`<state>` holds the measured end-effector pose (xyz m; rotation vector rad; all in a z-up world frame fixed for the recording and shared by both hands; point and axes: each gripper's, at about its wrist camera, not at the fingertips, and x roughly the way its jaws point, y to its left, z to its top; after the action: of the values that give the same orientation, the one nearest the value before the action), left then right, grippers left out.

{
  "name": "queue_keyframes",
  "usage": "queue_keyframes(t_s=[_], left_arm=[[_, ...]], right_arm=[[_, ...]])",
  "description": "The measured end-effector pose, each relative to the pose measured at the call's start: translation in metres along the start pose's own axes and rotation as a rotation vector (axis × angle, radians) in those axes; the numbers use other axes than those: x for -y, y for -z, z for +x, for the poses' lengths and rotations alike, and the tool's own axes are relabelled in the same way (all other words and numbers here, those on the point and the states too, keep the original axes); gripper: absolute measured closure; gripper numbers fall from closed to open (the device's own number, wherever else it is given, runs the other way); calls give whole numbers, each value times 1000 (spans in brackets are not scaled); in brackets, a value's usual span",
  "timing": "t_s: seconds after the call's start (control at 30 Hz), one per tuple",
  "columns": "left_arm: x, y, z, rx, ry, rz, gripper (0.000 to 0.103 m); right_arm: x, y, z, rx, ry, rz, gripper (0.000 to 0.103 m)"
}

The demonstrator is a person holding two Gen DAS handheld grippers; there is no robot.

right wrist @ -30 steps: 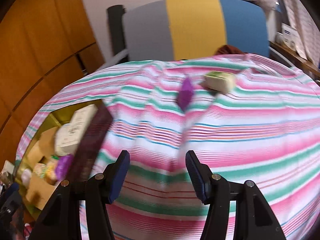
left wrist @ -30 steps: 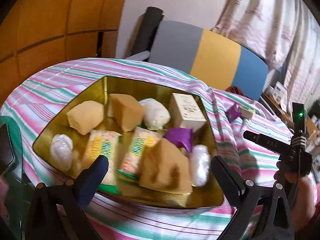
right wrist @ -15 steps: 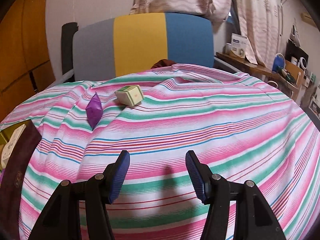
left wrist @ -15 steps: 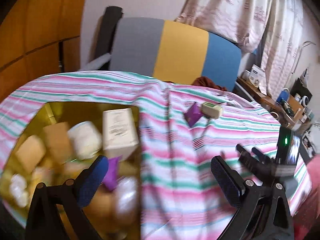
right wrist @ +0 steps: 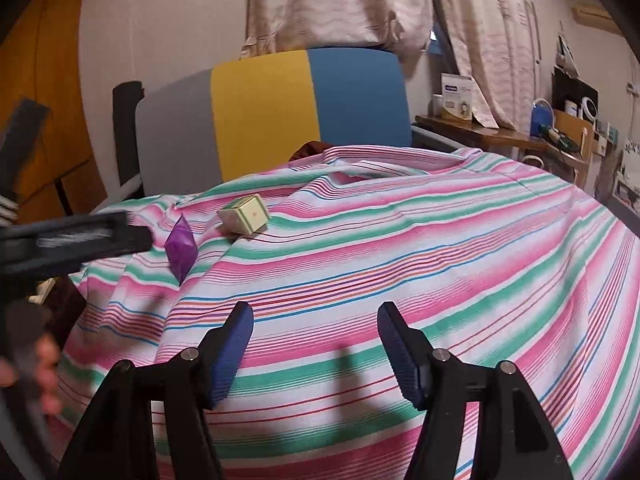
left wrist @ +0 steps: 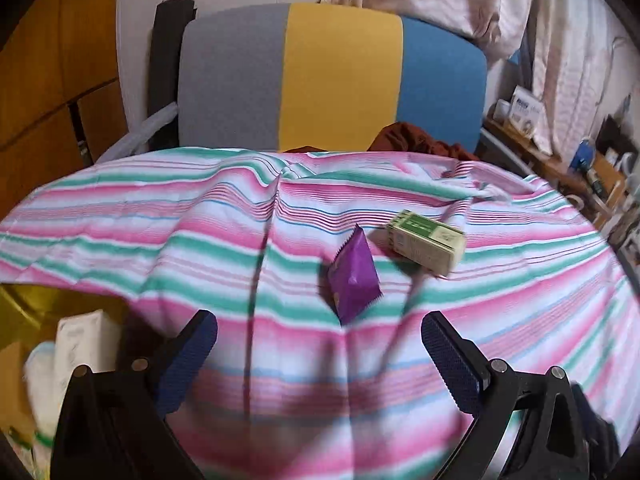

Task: Organize objects
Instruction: 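Grasp the second purple item with the left gripper while right reaches the green tea box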

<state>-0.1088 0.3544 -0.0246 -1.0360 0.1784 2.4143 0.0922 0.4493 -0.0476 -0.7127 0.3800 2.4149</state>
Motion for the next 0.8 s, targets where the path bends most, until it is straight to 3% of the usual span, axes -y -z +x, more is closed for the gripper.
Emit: queue_keyframes(t_s=[0.17, 0.37, 0.53, 0.6, 0.8], left_arm=[[14, -8, 35, 4, -57, 54, 5], [13, -10, 59, 2, -57, 64, 24], [9, -8, 61, -5, 4, 47, 58], [9, -7, 61, -6, 7, 43, 65], [2, 4, 48, 19, 27, 26, 67]], right_arm=[[7, 2, 3, -20, -3, 37, 37], [10, 3, 5, -28, -7, 46, 37], [9, 4, 9, -42, -1, 44, 37], [9, 4, 10, -49, 0, 47, 38], [14, 5, 9, -44, -11, 66, 37]])
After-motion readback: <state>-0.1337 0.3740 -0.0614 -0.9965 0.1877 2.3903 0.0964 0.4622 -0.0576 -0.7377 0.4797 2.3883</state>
